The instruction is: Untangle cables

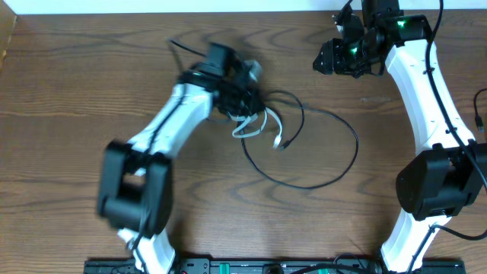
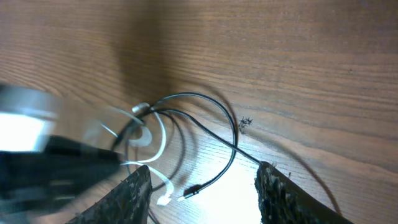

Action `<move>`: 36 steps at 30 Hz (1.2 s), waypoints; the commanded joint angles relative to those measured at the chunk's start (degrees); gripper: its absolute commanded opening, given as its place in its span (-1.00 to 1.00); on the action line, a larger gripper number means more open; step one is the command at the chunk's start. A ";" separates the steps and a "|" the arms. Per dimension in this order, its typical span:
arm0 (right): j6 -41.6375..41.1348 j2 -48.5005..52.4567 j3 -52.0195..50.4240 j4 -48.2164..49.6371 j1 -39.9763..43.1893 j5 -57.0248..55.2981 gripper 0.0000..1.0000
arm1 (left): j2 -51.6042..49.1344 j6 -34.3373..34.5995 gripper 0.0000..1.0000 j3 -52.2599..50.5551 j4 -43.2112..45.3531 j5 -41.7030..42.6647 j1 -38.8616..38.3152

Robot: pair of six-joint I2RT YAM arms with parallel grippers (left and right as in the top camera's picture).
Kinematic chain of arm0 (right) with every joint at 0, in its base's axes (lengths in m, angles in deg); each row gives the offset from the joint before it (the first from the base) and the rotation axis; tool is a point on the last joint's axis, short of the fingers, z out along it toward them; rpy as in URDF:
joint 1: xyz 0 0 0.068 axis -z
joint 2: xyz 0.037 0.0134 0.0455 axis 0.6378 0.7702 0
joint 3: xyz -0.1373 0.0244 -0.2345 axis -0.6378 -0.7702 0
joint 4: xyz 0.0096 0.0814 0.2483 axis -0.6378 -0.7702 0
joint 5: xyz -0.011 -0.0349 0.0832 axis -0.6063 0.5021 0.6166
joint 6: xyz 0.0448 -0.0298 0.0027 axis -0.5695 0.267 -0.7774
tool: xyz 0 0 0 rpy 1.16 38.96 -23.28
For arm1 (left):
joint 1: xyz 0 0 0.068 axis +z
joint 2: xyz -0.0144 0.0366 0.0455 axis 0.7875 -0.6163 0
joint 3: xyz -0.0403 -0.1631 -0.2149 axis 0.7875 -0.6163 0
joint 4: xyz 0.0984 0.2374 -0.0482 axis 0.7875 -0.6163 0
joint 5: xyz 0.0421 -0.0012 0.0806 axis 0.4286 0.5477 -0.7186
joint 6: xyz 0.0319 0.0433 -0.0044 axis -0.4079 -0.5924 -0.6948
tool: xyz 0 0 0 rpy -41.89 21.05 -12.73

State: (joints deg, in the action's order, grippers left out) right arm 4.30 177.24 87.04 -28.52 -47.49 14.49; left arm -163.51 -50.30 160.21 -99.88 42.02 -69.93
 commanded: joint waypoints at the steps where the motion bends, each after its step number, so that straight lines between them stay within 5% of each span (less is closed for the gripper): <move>1: 1.77 -0.35 -0.15 -0.09 -0.44 1.99 0.05 | 8.52 1.55 -0.85 2.16 0.96 2.32 3.56; 7: 7.26 -0.35 -0.13 2.49 -0.90 12.33 0.06 | 16.09 2.29 -0.85 2.14 2.21 2.29 5.88; 14: 11.80 -0.57 0.22 8.63 -1.18 29.55 0.05 | 20.04 14.58 -0.85 2.14 11.08 2.29 6.08; 26: 10.69 -4.13 6.21 10.16 -5.29 29.53 0.04 | 19.98 38.05 -0.85 2.14 29.46 1.36 6.19; 36: 10.19 -4.11 6.19 13.44 -7.08 23.76 0.01 | 19.98 43.34 -0.85 2.14 30.60 0.37 5.99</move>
State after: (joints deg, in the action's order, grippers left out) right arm 14.13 174.24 92.18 -15.34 -54.33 41.28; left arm -144.43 -9.76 161.26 -70.02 42.63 -64.05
